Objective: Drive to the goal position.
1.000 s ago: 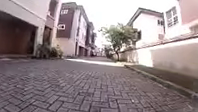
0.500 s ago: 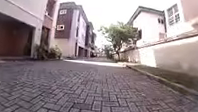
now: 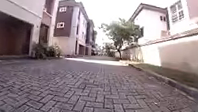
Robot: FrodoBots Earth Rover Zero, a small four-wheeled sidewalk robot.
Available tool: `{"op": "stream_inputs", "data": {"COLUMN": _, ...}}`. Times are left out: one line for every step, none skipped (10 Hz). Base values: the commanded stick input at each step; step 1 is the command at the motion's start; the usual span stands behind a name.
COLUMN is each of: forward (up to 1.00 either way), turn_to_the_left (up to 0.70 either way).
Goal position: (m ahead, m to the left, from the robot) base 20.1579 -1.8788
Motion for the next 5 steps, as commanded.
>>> {"op": "stream_inputs", "data": {"forward": 0.69, "turn_to_the_left": 0.03}}
{"op": "stream_inputs", "data": {"forward": 0.69, "turn_to_the_left": 0.03}}
{"op": "stream_inputs", "data": {"forward": 0.69, "turn_to_the_left": 0.03}}
{"op": "stream_inputs", "data": {"forward": 0.69, "turn_to_the_left": 0.03}}
{"op": "stream_inputs", "data": {"forward": 0.69, "turn_to_the_left": 0.03}}
